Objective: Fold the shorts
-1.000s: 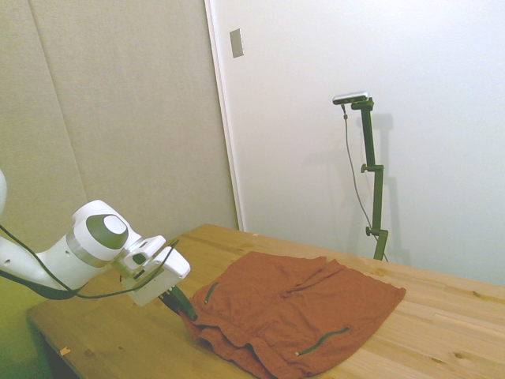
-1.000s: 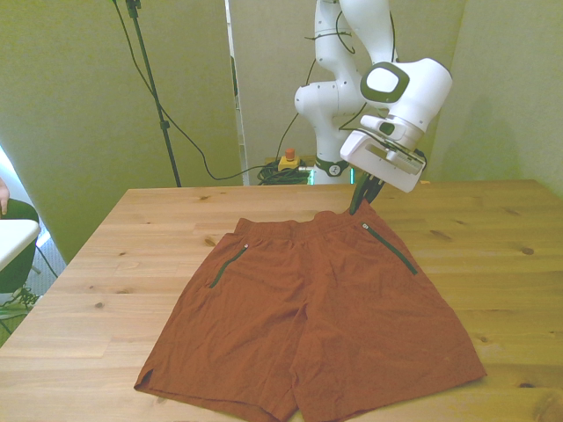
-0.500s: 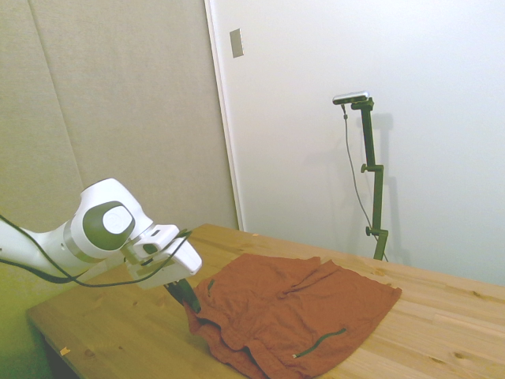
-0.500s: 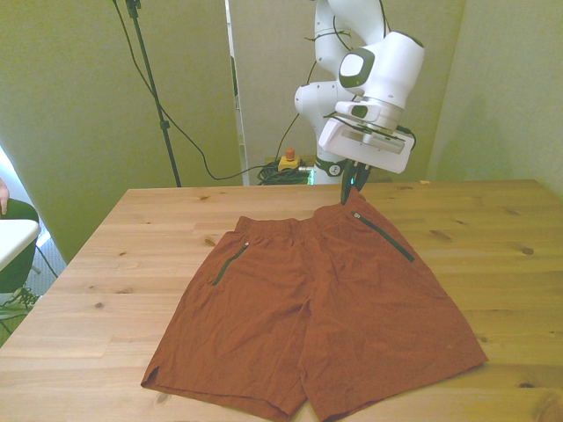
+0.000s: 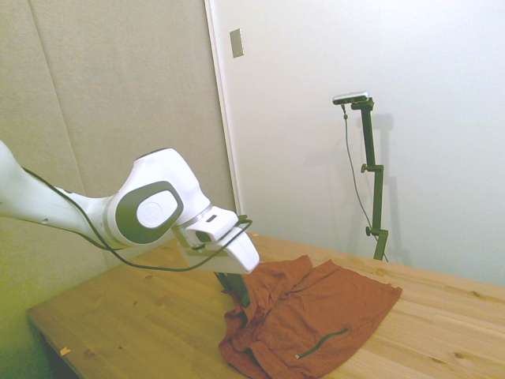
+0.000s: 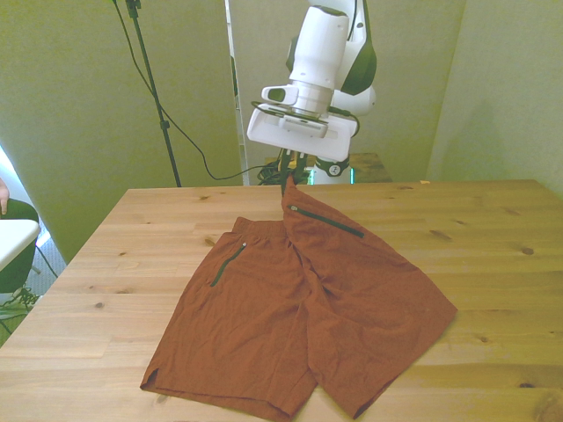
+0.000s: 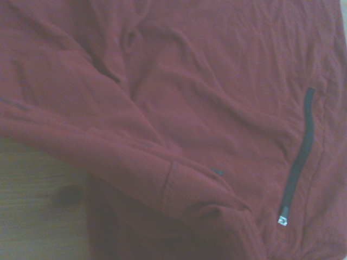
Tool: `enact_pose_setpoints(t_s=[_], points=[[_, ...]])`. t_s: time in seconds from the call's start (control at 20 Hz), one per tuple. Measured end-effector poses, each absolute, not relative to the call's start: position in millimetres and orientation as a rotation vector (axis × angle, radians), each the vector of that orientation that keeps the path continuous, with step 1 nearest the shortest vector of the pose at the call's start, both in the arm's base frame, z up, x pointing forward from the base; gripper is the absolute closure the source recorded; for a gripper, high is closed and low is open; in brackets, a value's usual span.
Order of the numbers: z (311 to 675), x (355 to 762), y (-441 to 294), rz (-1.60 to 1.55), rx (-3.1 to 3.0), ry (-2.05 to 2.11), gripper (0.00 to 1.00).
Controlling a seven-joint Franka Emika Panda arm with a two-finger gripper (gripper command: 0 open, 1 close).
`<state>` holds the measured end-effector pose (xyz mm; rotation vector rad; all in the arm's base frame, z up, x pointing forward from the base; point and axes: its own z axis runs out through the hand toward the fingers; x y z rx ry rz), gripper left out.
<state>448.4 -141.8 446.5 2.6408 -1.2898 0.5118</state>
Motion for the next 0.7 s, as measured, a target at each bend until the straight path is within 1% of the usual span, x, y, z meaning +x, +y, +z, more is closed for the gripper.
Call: enact_pose_setpoints(t_s=[0.25, 0.3, 0.5, 0.7], points=[[434, 447, -189, 0.454, 2.596, -1.405, 1.0], [428, 447, -194, 0.435, 2.59, -1.422, 0.0], [405, 447, -209, 0.366, 2.57, -1.471, 0.0], [397, 451, -218, 0.337, 2.571, -1.533, 0.0]])
